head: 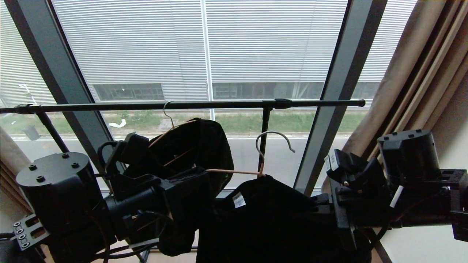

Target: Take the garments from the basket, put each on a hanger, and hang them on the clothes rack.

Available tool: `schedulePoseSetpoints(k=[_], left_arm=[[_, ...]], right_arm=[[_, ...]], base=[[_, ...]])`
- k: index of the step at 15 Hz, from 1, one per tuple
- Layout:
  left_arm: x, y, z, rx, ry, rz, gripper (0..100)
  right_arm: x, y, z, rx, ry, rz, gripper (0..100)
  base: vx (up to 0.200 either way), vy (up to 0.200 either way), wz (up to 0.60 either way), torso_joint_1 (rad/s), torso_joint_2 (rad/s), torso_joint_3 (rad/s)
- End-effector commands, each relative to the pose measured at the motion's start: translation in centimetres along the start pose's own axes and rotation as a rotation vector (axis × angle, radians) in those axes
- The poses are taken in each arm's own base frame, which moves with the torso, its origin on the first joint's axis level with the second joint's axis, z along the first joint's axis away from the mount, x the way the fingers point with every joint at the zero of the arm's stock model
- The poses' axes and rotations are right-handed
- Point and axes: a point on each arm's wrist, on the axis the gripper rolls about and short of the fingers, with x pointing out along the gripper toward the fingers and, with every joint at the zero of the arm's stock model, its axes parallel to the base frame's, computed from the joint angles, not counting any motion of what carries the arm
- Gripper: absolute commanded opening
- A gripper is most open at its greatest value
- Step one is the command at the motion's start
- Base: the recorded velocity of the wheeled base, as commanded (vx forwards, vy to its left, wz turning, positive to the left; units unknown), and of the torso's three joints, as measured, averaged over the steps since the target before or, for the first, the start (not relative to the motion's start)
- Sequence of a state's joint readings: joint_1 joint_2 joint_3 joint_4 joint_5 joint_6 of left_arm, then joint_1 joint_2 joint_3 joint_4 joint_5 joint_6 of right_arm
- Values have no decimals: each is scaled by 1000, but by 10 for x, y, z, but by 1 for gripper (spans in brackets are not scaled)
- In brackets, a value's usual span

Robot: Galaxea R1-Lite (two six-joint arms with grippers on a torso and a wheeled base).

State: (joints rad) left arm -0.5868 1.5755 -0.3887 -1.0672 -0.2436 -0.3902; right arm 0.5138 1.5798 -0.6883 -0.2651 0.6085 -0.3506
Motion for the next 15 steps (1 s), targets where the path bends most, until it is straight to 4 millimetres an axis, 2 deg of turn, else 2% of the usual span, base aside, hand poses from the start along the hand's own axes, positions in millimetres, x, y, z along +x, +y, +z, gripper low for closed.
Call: schedulePoseSetpoints(k=[1,6,8,15], left_arm=[[2,-2,2,34,-1,-5,0],[8,-14,2,44,16,-52,0],[13,-27,5,53,14,-102,0],[16,-43,2,61,40,-161,0]], right_arm=[[4,1,-9,11,10,24,0],[12,2,-17,18,19,62,0],[20,2,-22,9,6,65,0],[31,2,-29,50,-36,72,0]], base=[[0,0,0,0,0,0],[0,0,0,0,0,0],[0,0,0,0,0,0],[0,0,0,0,0,0]])
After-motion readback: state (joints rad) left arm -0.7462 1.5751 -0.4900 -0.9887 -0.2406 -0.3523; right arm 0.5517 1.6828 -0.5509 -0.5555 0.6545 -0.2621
